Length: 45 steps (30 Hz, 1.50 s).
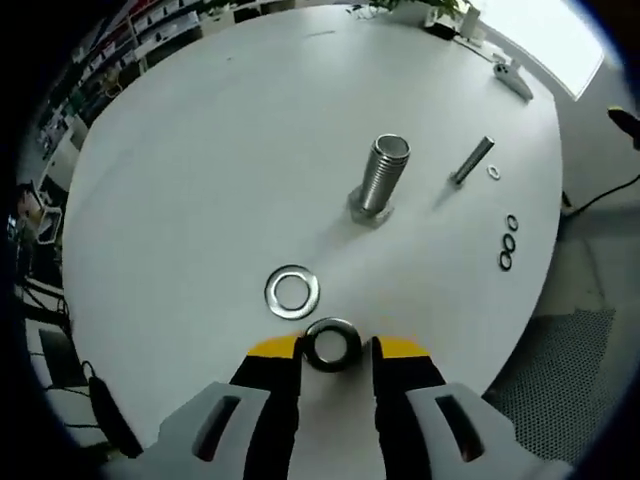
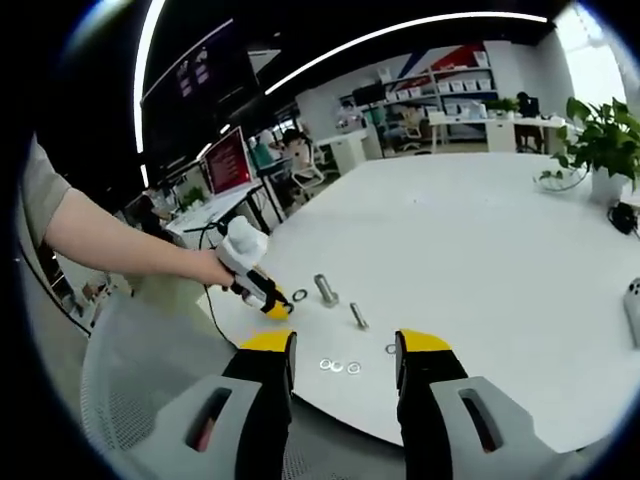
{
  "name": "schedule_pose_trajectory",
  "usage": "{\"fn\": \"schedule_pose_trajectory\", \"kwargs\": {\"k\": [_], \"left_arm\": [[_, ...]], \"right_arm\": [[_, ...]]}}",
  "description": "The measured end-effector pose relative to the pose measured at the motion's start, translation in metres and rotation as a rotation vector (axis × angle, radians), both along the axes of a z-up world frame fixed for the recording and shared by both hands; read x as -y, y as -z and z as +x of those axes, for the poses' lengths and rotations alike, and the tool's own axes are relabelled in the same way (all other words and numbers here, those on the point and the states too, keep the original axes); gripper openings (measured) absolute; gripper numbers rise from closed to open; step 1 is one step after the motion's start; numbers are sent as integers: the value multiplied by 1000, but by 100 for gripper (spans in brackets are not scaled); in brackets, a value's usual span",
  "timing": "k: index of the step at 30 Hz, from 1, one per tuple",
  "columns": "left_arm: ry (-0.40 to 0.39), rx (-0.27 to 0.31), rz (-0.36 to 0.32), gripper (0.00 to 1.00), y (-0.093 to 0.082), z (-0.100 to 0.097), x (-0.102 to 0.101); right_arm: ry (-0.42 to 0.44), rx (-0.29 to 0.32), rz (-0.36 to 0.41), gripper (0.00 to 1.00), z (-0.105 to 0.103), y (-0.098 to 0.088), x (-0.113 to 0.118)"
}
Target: Place the washer onto the threaded stud by aligning its center hole with the stud, sliding it down to the base, and recovering from edge contact or off-axis alignment until the washer reaches the visible bottom stop.
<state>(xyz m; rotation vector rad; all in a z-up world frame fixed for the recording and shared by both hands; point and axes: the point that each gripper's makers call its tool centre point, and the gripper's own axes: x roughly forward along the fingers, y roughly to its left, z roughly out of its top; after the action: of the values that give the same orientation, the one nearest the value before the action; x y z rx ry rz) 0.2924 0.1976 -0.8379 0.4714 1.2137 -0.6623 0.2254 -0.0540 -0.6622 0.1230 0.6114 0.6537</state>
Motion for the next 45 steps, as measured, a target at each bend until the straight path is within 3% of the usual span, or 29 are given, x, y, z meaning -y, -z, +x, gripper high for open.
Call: {"fn": "schedule_pose_trajectory", "kwargs": {"k": [2, 4, 10, 20, 31, 38, 45], "left_arm": [[69, 19, 28, 26, 1, 0, 1], [7, 4, 11, 26, 2, 0, 0], [11, 6, 20, 25, 1, -2, 0], [62, -18, 39, 24, 2, -14, 7], [85, -43, 63, 25, 3, -12, 6], [172, -63, 90, 26, 3, -10, 8], [165, -80, 105, 24, 2, -10, 8]], "right_arm": [[-1, 0, -2, 42, 0, 0, 0], [1, 1, -5, 42, 0, 0, 0], [1, 4, -9, 42, 0, 0, 1], [14, 9, -13, 42, 1, -1, 4], [14, 9, -13, 42, 0, -1, 4], [11, 5, -19, 42, 0, 0, 4], [13, 1, -22, 42, 0, 1, 4]]}}
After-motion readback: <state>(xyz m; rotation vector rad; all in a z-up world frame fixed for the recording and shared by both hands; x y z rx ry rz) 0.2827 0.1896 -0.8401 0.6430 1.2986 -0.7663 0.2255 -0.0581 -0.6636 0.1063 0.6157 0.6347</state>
